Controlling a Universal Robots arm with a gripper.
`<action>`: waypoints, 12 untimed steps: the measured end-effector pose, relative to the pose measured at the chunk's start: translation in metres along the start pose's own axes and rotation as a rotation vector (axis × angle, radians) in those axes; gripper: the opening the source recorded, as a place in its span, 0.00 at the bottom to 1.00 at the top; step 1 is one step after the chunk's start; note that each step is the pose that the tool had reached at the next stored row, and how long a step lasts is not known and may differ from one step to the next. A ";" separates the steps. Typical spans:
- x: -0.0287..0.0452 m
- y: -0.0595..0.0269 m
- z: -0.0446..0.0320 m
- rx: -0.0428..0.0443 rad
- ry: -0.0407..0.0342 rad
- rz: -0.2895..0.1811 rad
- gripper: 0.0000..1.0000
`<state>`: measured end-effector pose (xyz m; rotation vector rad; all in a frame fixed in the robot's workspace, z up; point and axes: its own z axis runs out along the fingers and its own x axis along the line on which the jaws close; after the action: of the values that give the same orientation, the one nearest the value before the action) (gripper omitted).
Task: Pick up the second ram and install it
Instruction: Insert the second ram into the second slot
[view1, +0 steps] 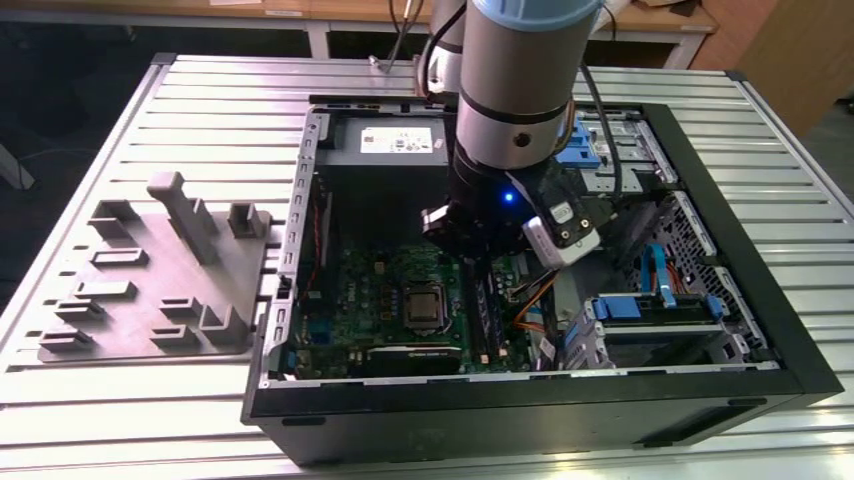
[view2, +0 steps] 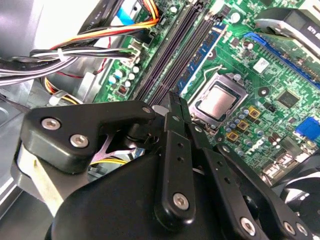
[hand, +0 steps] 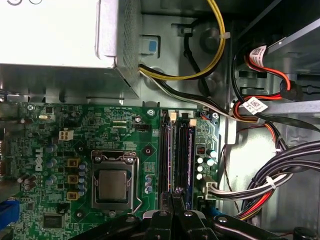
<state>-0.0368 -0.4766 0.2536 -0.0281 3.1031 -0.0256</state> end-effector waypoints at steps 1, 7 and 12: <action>0.0000 0.0000 0.0000 0.0000 0.0000 0.000 0.11; 0.0002 0.0001 0.0064 -0.0003 -0.0001 0.000 0.11; -0.0009 -0.0003 0.0138 -0.0003 0.0003 0.000 0.11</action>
<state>-0.0354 -0.4771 0.2398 -0.0279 3.1034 -0.0251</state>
